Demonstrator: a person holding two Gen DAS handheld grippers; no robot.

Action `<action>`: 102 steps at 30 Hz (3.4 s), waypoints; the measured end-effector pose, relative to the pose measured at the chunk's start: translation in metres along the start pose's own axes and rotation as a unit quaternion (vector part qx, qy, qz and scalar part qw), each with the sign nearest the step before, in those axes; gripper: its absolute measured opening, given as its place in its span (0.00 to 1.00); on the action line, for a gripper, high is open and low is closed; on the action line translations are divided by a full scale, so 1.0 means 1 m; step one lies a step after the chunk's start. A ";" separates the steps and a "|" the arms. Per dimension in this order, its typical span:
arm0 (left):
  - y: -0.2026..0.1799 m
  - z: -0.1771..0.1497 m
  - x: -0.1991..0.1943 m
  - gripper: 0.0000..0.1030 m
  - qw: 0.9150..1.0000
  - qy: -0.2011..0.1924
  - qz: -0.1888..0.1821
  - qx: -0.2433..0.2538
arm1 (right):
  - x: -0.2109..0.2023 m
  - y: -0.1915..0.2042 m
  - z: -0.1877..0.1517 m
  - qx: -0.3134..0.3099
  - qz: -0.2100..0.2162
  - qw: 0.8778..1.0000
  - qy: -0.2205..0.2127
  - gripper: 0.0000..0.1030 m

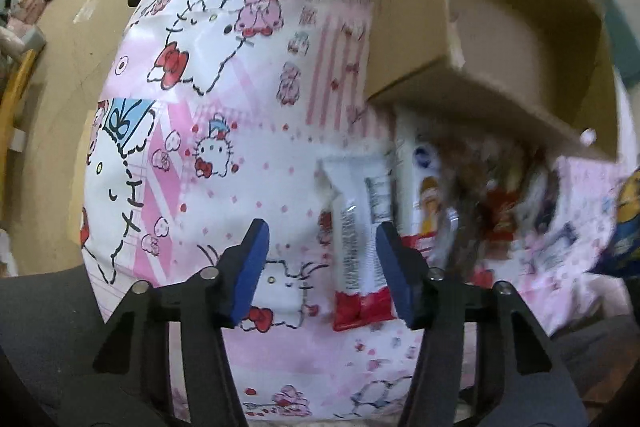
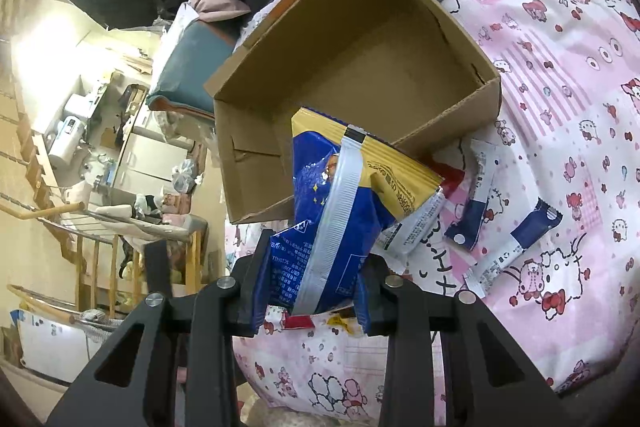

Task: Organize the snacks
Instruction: 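Grasp the blue-and-yellow chip bag with the right gripper while the left grasps a white-red bar, then carry both snacks over the box and open both grippers to drop them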

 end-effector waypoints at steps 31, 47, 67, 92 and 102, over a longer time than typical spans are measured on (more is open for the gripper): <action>0.011 0.003 -0.002 0.26 0.999 -0.015 0.029 0.010 | 0.008 0.009 0.004 -0.023 -0.020 1.000 -0.003 0.35; 0.015 0.024 -0.082 0.26 0.987 -0.157 0.000 -0.018 | -0.019 0.019 0.016 -0.032 0.006 0.998 -0.045 0.35; -0.049 0.096 -0.147 0.26 0.968 -0.242 -0.029 0.059 | -0.042 0.030 0.075 -0.065 0.019 0.992 -0.109 0.35; -0.117 0.138 -0.065 0.27 0.967 -0.204 -0.055 0.140 | 0.049 -0.003 0.113 -0.108 -0.078 0.991 -0.033 0.35; -0.124 0.133 -0.050 0.27 0.968 -0.194 -0.045 0.152 | 0.070 -0.006 0.102 -0.118 -0.094 0.989 -0.003 0.37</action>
Point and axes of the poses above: each gripper's, at about its wrist camera, not at the fingertips, and x roughly the way its jaws point, y to its left, z to its top, the point moved 7 cm from there along x, roughly the way its jaws point, and after that the axes turned 2 degrees about -z, right-handed, at the moved point
